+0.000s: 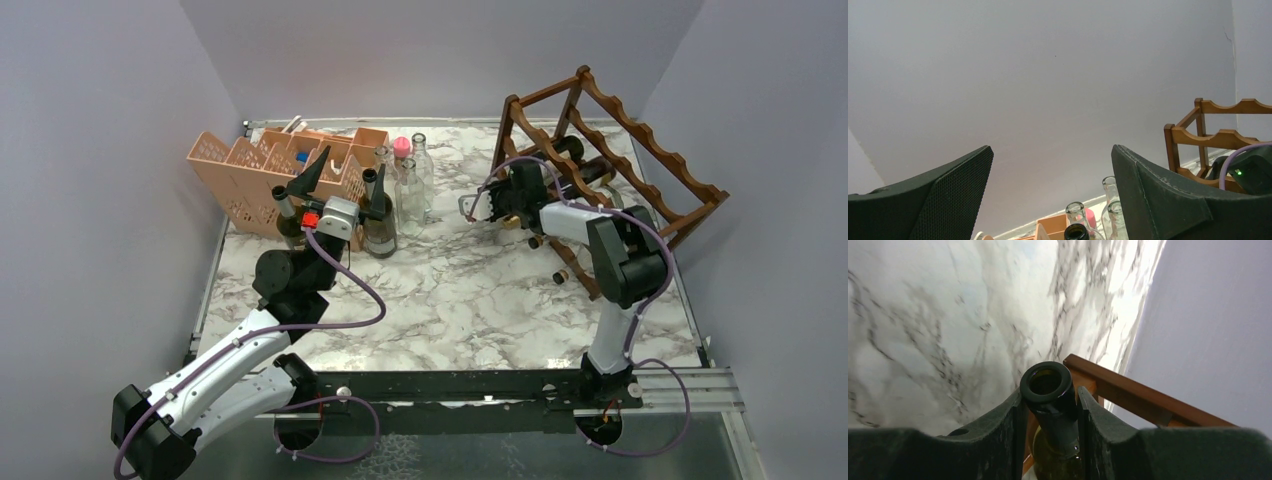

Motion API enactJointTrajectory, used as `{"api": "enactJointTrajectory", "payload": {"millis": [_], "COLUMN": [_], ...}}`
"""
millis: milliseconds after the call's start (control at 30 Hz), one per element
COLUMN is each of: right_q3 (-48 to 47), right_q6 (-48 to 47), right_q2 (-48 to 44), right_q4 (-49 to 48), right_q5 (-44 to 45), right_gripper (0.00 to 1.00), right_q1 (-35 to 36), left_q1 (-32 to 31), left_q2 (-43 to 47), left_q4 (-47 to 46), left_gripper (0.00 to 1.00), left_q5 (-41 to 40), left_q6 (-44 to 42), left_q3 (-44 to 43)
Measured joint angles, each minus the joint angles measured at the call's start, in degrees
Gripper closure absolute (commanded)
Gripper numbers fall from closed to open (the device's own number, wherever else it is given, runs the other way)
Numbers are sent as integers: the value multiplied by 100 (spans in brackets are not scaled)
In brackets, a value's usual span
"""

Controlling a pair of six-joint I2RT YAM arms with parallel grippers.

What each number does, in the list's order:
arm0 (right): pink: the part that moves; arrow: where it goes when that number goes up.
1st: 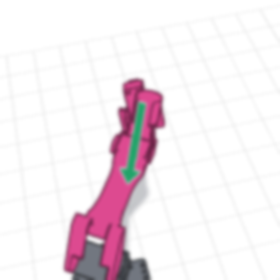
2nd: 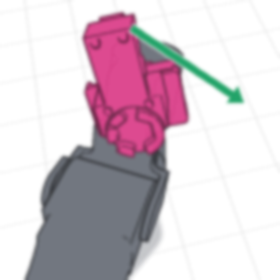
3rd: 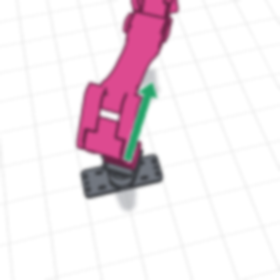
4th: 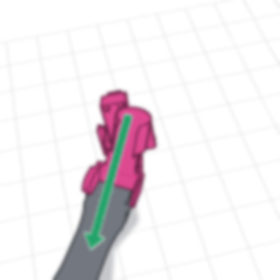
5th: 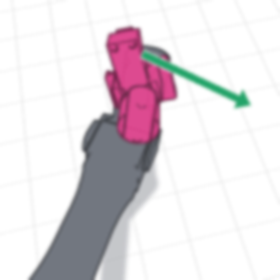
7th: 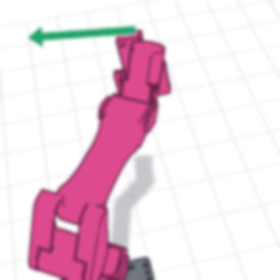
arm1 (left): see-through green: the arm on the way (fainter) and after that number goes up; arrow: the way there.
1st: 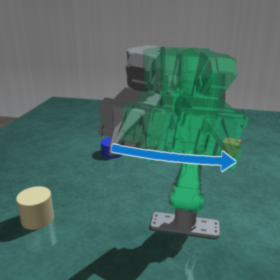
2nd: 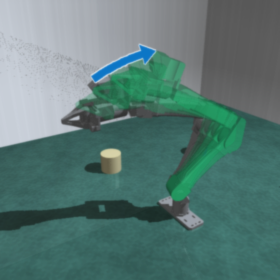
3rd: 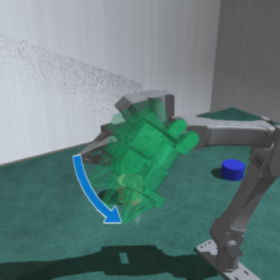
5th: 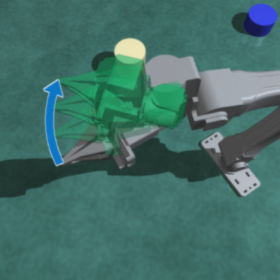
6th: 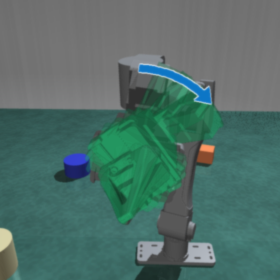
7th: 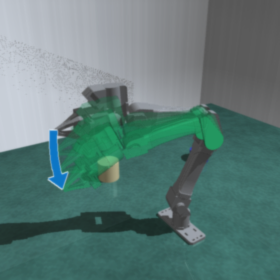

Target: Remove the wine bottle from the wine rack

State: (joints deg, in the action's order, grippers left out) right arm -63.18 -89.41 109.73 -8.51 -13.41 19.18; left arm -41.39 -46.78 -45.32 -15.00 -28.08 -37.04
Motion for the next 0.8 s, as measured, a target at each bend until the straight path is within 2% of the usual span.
{"api": "enactJointTrajectory", "payload": {"millis": [100,367,800], "right_q3": [127,507,1045], "right_q6": [37,310,654], "right_q2": [-81,-640,-1054], "right_q4": [4,59,-254], "right_q5": [-122,-319,-597], "right_gripper": [79,80,81], "right_q1": [122,448,1058], "left_q1": [0,0,0], "left_q2": [0,2,2], "left_q4": [2,2,2], "left_gripper": [6,6,6], "left_q5": [0,0,0], "left_q6": [4,4,0], "left_q3": [0,0,0]}}
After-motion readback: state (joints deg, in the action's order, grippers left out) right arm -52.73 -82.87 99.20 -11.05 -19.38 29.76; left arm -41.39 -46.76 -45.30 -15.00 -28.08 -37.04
